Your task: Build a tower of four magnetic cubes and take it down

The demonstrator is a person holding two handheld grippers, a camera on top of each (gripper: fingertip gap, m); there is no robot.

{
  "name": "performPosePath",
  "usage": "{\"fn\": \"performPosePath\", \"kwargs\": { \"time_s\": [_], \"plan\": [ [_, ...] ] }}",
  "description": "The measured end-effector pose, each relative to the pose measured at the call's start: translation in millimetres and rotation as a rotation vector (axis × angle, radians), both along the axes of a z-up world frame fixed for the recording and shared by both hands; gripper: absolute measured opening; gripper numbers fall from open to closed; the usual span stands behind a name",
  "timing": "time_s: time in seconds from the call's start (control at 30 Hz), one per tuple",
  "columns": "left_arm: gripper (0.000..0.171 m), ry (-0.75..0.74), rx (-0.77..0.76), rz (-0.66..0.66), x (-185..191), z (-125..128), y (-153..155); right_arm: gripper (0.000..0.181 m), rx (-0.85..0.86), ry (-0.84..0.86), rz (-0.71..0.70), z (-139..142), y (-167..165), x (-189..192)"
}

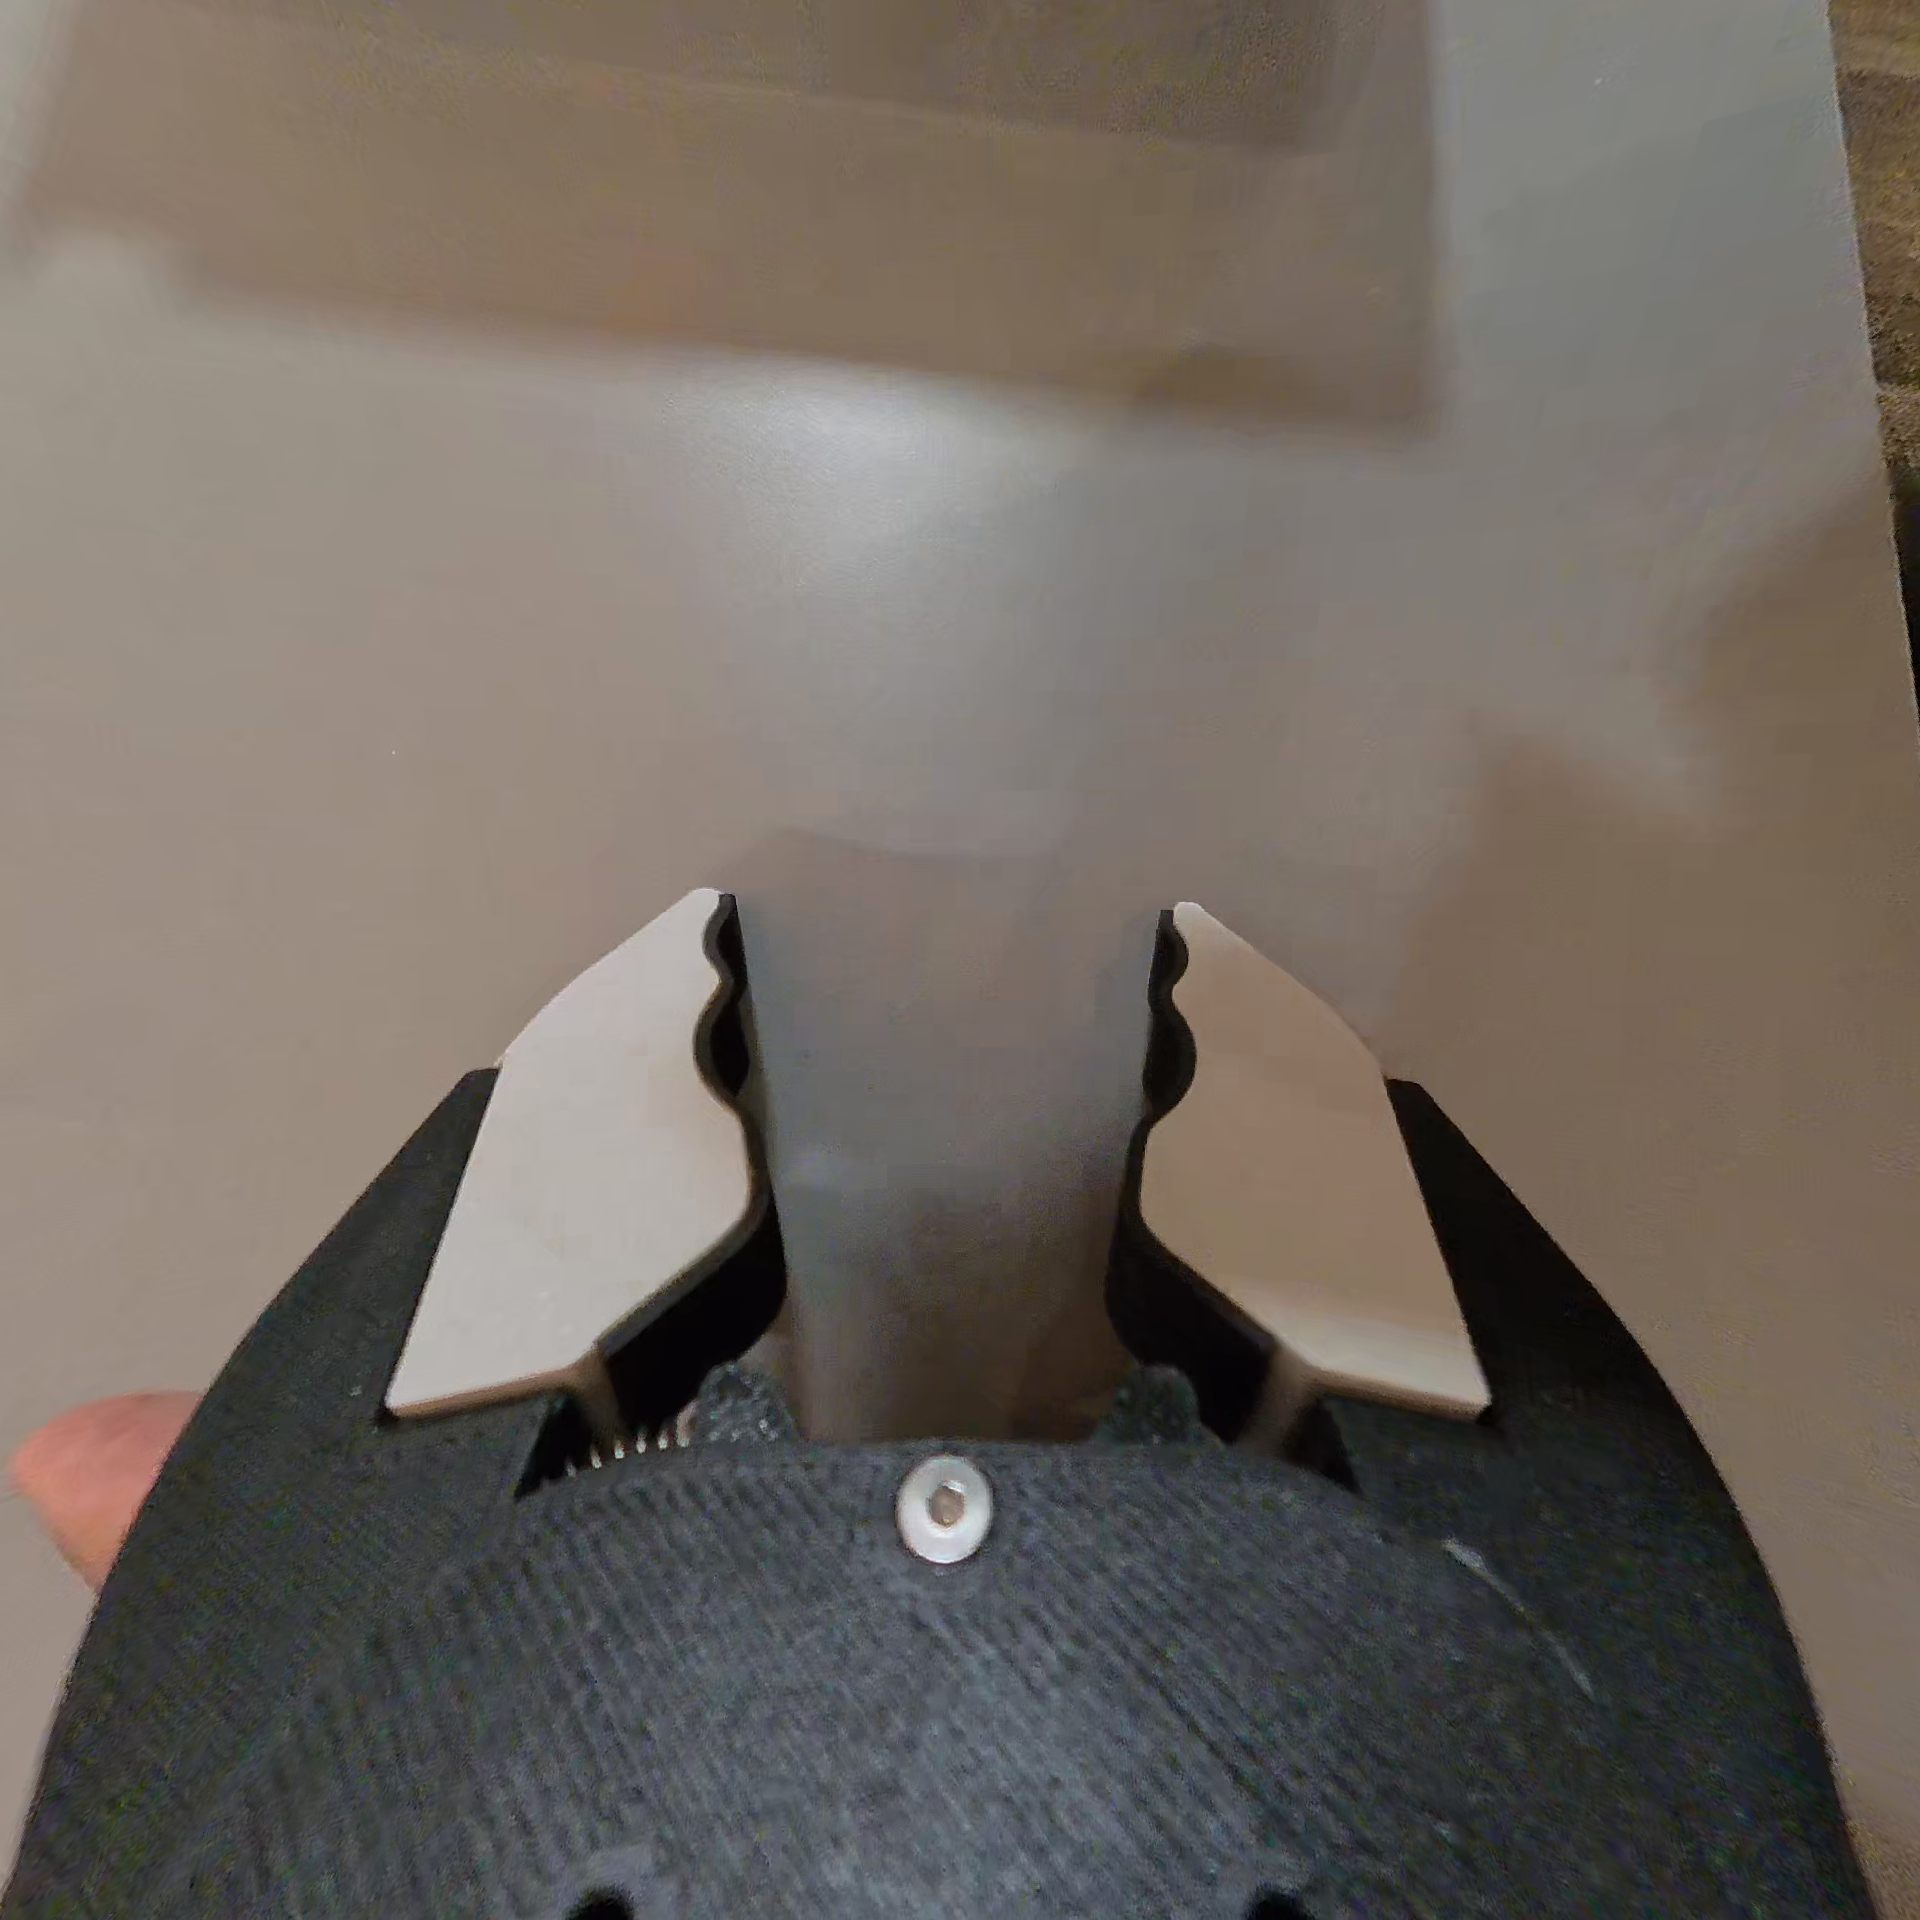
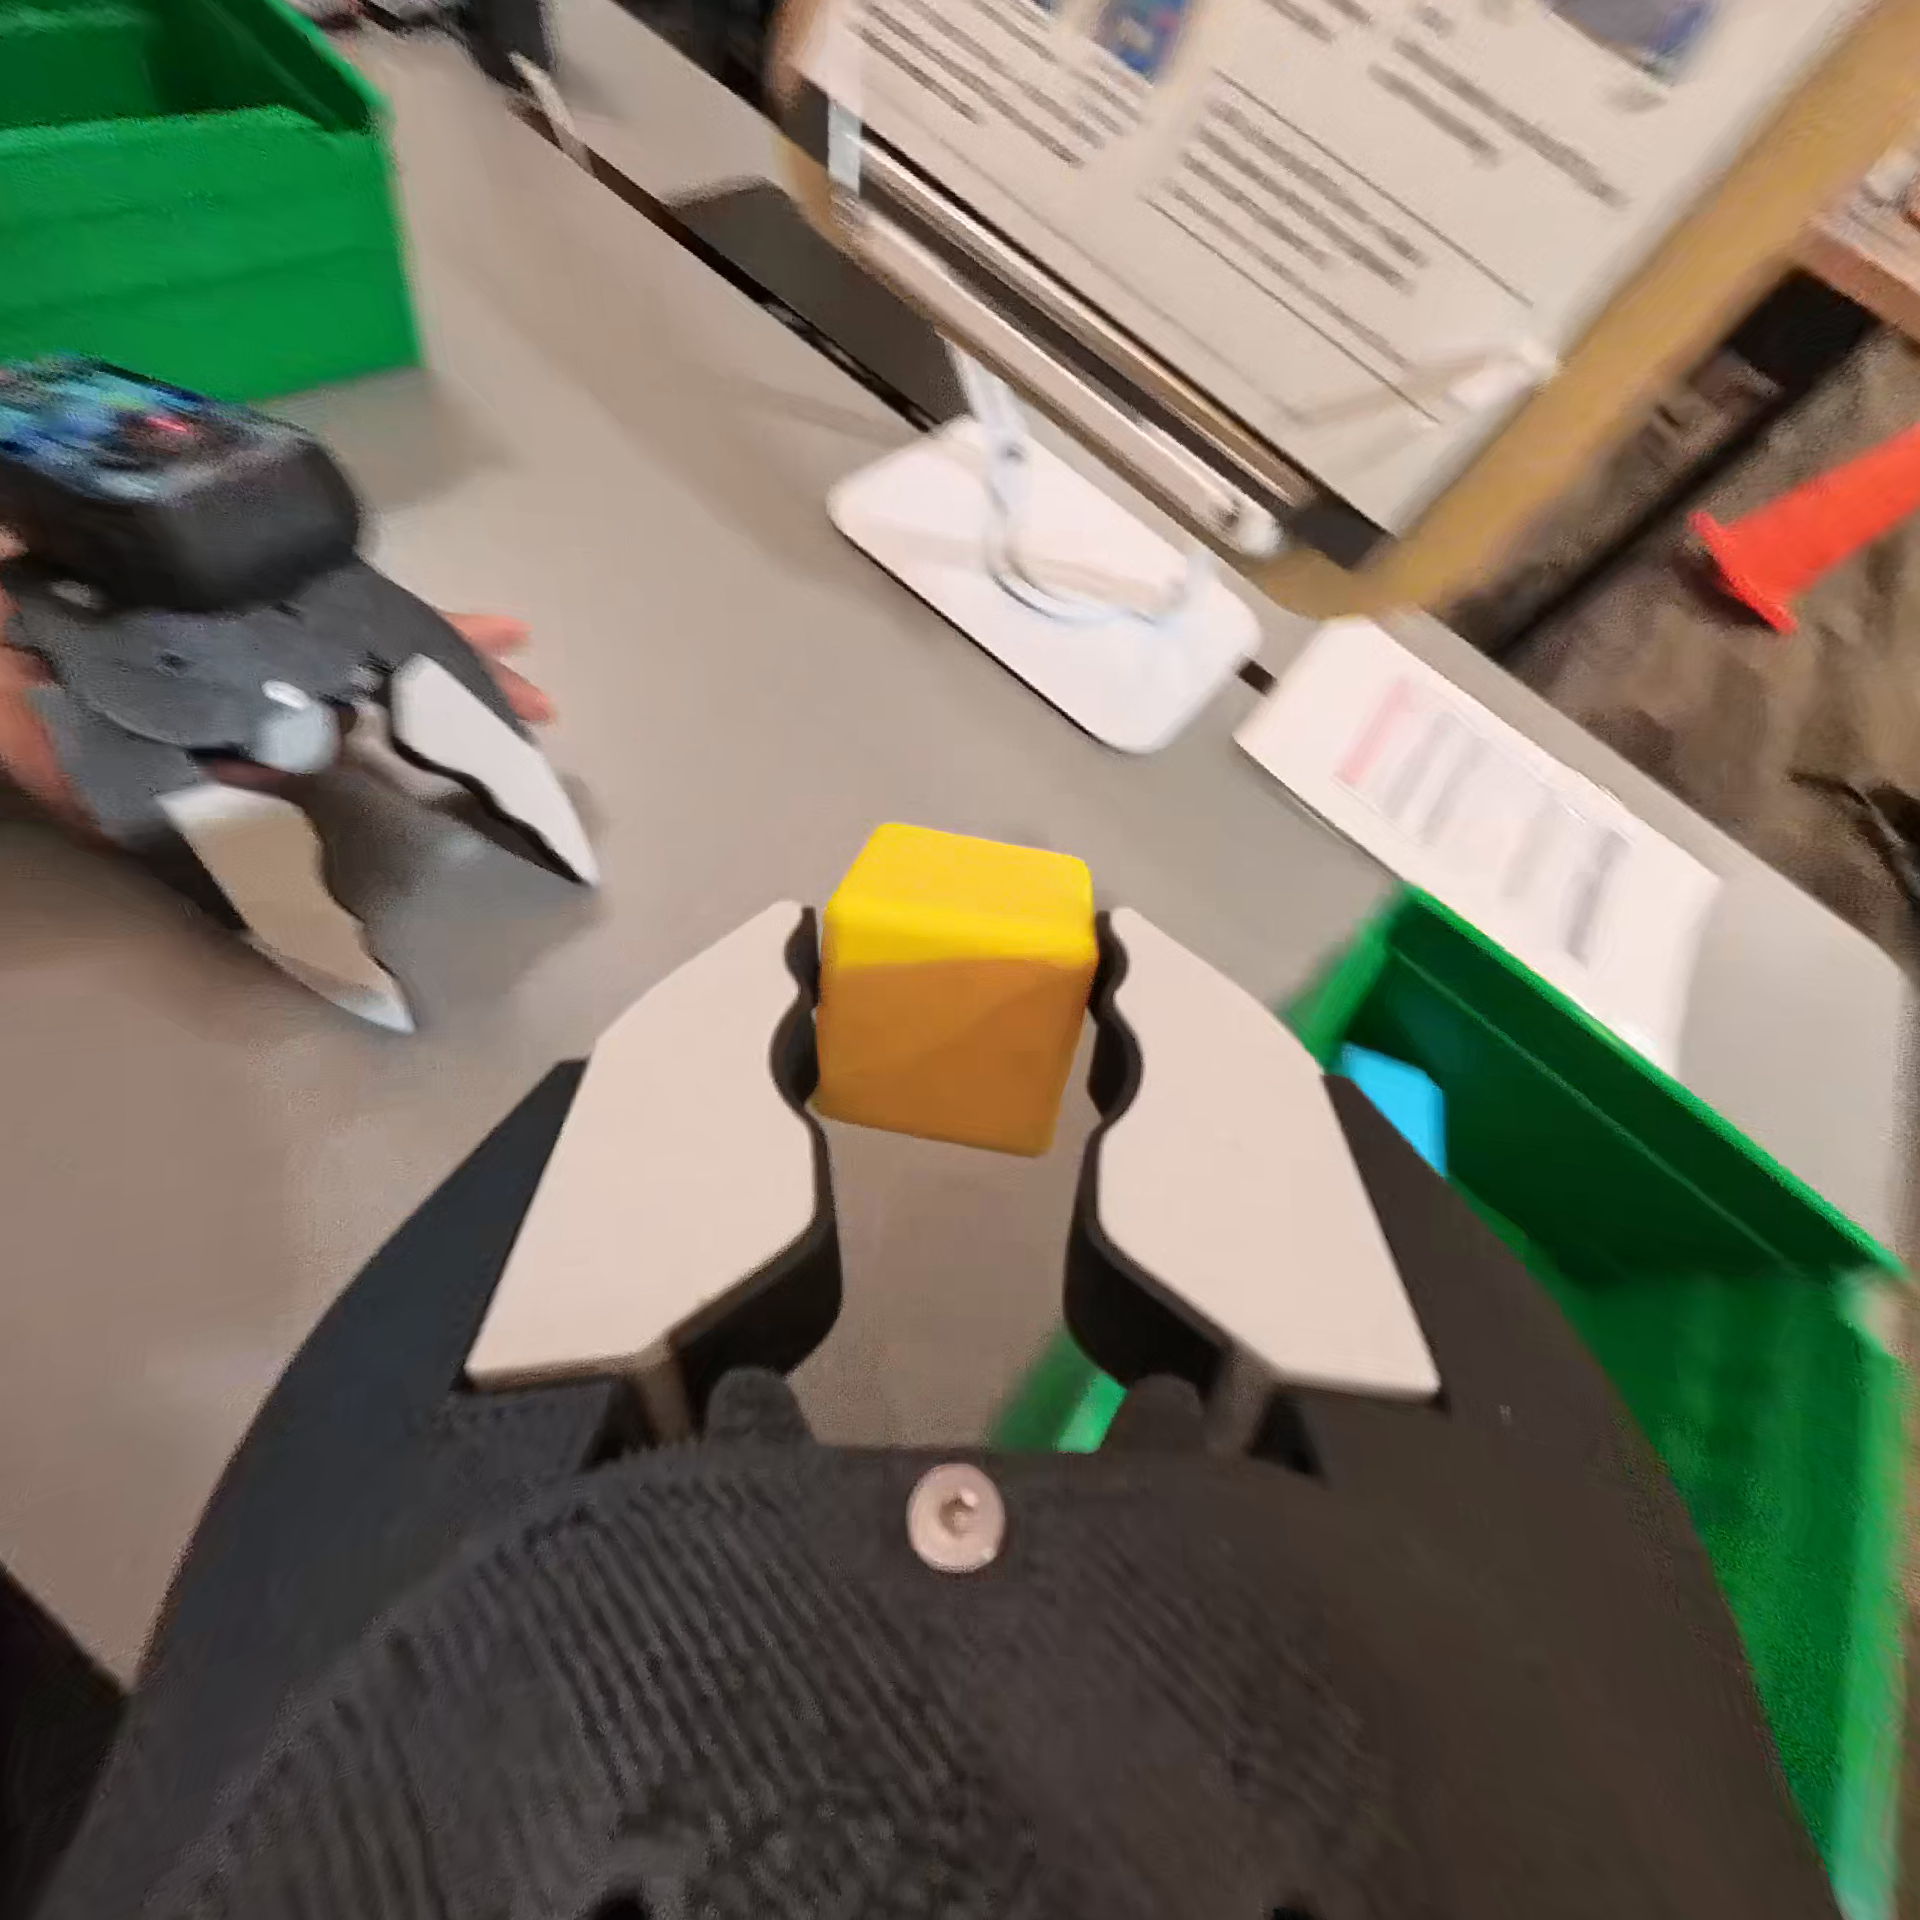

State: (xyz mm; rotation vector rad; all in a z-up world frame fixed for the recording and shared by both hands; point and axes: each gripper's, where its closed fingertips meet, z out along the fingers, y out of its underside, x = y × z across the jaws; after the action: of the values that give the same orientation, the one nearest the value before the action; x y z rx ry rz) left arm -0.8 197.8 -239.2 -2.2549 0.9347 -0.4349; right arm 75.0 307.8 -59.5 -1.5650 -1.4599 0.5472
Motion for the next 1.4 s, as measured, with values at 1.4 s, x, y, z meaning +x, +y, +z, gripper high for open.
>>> {"fn": "performPosePath", "kwargs": {
  "time_s": [1.4],
  "plan": [
    [0.073,0.009,0.004,0.098,-2,-1,5,0.061,0.157,0.096,-0.537,19,109,147]
  ]
}}
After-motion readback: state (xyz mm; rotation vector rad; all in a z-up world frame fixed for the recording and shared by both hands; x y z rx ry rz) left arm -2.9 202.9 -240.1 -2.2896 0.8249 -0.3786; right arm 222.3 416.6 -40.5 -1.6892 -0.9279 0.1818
